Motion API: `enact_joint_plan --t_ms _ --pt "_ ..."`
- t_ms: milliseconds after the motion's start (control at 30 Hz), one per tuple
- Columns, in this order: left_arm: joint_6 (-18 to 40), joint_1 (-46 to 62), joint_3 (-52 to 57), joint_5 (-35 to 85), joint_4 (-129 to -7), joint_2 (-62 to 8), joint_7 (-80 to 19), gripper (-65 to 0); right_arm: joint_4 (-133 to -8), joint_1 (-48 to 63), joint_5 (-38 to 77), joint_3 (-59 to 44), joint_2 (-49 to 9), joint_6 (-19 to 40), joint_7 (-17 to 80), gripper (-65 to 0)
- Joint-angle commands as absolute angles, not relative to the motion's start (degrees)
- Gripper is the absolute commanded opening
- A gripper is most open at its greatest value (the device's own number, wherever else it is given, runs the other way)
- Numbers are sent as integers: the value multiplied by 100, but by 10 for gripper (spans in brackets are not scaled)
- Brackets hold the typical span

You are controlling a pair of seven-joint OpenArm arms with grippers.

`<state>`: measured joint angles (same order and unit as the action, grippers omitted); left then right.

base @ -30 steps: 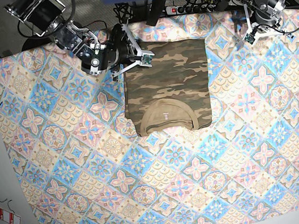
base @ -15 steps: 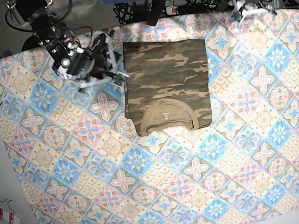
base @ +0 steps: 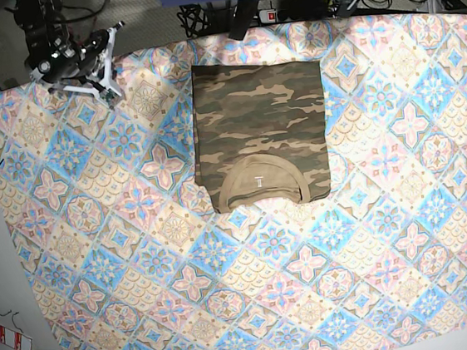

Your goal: Fold the T-shirt properly

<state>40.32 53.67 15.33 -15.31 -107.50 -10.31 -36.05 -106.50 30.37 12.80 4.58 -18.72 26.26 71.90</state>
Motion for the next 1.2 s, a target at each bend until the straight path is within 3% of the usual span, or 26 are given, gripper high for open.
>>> enact_joint_plan --t_ms 0,267,433,633,767,967,1167 --pt "4000 5455 1481 -1525 -10703 -1051 -3591 -650 -10721 3143 1314 426 -1912 2633 7169 -650" --pt "4000 4769 778 -1516 -8892 -1200 -3521 -650 -9455 3398 1314 488 -1771 2633 6853 -650" --pt "4000 4075 268 -1516 -7451 -1209 -2826 -650 -7969 3275 1305 497 -1745 2633 6246 -650" --pt "3327 2835 -725 -1516 -5543 -1323 -2158 -650 -5596 2290 1305 1130 -1745 2633 5297 -650" --pt "3134 1903 -1314 -1516 -3960 -1323 -1411 -650 -3873 1710 1305 1921 -1745 2633 4242 -650" --pt "2343 602 -2519 -1516 -1508 -1297 171 -650 -1631 980 1305 3266 -1745 2633 2105 -650" --pt "1851 470 -3512 -1508 -1332 -1288 426 -650 -673 848 1323 3802 -1745 2633 462 -650"
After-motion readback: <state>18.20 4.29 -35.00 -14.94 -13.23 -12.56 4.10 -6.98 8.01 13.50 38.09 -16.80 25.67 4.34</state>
